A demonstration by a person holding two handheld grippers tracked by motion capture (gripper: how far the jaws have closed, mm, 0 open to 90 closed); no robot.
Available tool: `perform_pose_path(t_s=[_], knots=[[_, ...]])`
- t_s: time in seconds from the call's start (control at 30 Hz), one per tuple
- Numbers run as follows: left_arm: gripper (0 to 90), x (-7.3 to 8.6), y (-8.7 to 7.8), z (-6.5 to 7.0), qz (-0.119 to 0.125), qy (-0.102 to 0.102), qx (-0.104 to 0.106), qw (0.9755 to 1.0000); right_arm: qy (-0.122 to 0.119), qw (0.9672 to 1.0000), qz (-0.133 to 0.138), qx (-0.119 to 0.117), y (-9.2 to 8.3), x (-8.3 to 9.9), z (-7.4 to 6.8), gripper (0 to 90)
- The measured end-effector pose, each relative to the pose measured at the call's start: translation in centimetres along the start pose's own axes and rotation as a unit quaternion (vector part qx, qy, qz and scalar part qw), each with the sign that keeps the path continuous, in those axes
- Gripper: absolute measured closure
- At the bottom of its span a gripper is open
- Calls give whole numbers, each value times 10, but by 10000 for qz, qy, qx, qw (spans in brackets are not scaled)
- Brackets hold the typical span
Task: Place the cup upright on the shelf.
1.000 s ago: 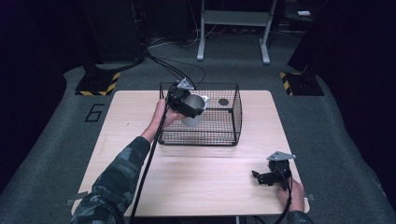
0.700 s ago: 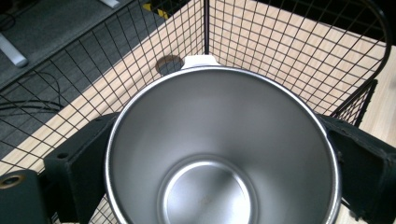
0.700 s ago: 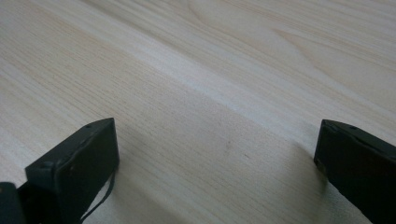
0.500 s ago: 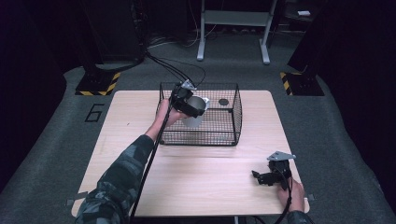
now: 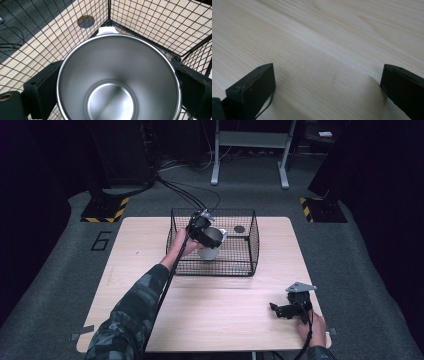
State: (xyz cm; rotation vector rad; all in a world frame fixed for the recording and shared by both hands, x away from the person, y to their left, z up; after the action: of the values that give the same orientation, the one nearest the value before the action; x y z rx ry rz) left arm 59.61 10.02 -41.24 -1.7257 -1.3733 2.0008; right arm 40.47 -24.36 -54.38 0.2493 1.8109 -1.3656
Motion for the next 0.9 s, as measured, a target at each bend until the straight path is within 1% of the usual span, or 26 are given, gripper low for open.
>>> perform_pose_path(t_s=[0.1,0.17,0.2,0.27,0.3,0.37,0.43,0.5,0.6,0.63,0.7,0.73,0.77,0.8,0.9], knots=[[61,1,3,1,-73,51,49,9999,-2,10000,3,1,0,0,0,0],[61,1,6,2,-97,49,56,9999,-8,10000,3,3,0,0,0,0],[61,2,7,1,-137,84,67,9998,-3,10000,0,2,0,0,0,0],[61,2,10,2,-121,31,68,9999,-3,10000,1,1,0,0,0,0],[61,3,11,2,-142,39,76,9999,-8,10000,3,3,0,0,0,0],[61,3,13,2,-173,88,88,9998,-12,10000,4,3,0,0,0,0],[61,3,15,3,-186,84,115,9997,-14,10000,6,2,0,0,0,0],[61,3,16,3,-211,151,96,9996,-6,10000,4,3,0,0,0,0],[61,5,18,3,-234,160,138,9995,-15,10000,4,3,0,0,0,0],[61,5,19,3,-221,174,115,9995,0,10000,-1,1,0,0,0,0],[61,7,20,3,-292,232,122,9992,-1,10000,1,0,0,0,0,0],[61,8,21,4,-278,206,135,9993,-15,10000,5,3,0,0,0,0],[61,9,22,4,-294,204,150,9992,57,10000,14,-20,0,0,-1,0],[61,10,22,4,-320,194,171,9992,71,10000,18,-28,0,0,-1,0],[61,12,24,3,-357,211,166,9990,53,10000,23,-26,0,0,-1,0]])
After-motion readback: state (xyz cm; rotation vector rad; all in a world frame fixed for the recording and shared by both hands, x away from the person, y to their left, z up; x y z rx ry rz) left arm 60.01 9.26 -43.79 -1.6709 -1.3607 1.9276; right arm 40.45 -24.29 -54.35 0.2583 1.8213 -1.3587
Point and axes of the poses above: each handheld gripper's, and its own axes: y roughly forward along the jaws, x roughly out of its underside, z roughly to its right, the point moved 2 cm from there along y, roughly forward along the jaws, and after that the axes turned 5 degrees about y, right-handed, at the moved point
